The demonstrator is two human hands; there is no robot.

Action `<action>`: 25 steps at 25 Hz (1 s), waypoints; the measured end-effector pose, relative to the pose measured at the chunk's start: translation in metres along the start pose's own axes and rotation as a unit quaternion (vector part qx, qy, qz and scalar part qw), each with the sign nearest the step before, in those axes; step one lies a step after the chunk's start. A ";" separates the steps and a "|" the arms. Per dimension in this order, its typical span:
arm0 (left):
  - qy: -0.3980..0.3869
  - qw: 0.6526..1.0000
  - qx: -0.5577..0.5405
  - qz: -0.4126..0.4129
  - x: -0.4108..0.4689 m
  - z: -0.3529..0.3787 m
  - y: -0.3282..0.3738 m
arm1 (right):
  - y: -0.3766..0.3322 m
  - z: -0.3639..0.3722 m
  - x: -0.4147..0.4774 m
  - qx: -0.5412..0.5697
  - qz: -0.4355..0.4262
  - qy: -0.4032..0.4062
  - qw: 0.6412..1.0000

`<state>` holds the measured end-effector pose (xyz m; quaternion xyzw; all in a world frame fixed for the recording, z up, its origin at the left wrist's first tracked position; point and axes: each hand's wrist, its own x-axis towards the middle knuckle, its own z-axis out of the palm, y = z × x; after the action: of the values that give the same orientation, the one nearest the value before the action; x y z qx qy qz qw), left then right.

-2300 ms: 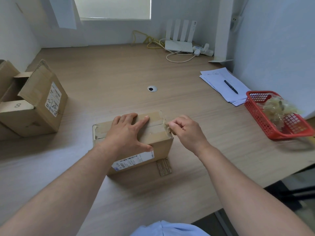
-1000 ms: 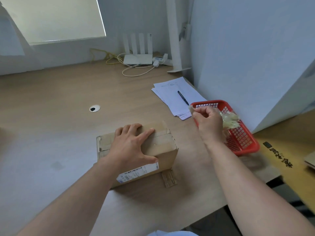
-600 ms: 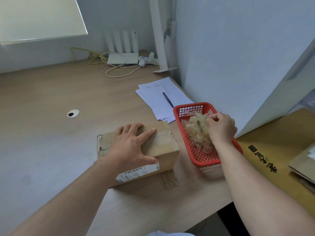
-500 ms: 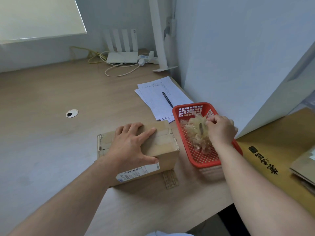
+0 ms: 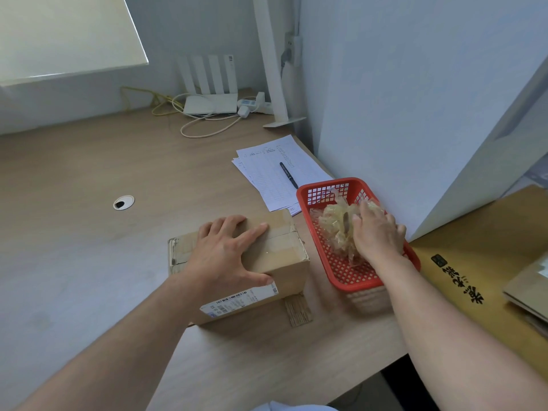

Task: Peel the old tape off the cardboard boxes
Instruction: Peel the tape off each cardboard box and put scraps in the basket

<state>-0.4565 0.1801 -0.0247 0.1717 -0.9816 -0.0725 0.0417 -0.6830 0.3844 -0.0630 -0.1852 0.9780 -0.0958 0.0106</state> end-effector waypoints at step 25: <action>0.001 0.993 0.013 -0.120 -0.163 -0.034 -0.137 | -0.259 0.021 -0.191 0.392 -0.248 -0.223 0.857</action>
<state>-0.2542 0.1042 -0.0215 0.2884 -0.9548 -0.0643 0.0311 -0.4111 0.2133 -0.0363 -0.4183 0.7527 -0.4270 0.2760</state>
